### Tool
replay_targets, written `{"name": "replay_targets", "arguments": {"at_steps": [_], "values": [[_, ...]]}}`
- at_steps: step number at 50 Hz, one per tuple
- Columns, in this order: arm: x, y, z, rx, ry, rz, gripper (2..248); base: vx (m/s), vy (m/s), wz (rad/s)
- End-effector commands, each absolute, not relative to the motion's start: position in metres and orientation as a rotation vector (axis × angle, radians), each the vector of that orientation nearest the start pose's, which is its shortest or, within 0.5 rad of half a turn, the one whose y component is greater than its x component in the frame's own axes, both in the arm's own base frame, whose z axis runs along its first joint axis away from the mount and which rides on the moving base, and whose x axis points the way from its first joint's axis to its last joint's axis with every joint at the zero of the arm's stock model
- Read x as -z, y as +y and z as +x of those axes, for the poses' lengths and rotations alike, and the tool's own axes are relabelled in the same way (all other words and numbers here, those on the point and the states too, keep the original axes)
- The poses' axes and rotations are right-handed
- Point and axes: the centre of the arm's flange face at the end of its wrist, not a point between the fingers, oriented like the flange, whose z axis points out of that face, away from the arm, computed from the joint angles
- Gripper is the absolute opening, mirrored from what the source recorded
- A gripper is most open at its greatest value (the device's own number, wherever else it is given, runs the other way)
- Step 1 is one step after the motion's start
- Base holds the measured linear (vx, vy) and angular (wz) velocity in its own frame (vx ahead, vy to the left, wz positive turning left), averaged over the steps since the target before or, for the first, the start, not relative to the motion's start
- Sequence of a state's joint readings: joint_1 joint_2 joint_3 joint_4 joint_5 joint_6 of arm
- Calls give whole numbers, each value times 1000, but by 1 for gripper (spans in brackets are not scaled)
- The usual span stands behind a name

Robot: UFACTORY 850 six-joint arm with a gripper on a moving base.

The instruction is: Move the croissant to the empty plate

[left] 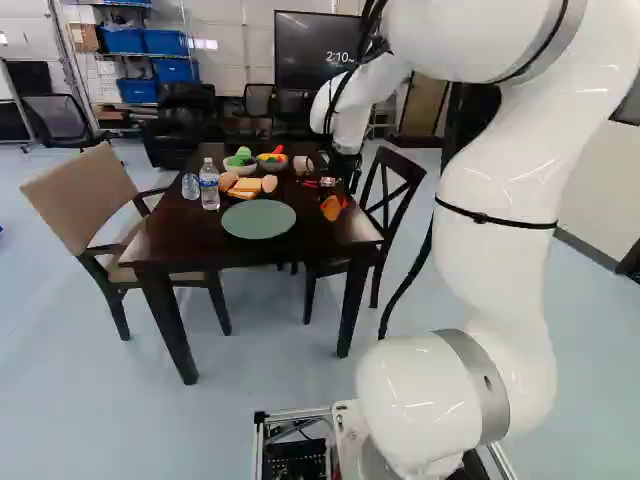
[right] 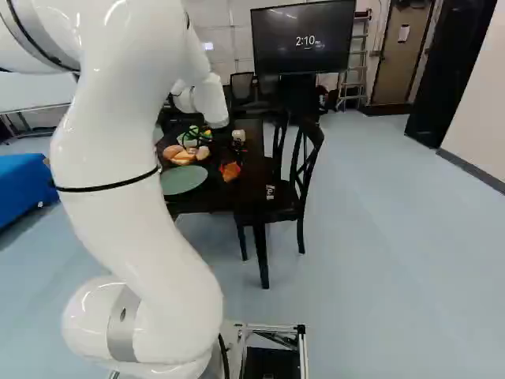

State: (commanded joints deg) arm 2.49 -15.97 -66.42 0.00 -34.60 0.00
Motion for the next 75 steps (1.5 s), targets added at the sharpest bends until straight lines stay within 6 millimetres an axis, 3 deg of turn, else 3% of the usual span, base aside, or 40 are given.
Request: {"name": "replay_targets", "arguments": {"at_steps": [39,75], "values": [[-551,25,534,582,-73,-3077,127,0,0,0],[-552,89,536,585,-251,-3045,127,0,0,0]]}}
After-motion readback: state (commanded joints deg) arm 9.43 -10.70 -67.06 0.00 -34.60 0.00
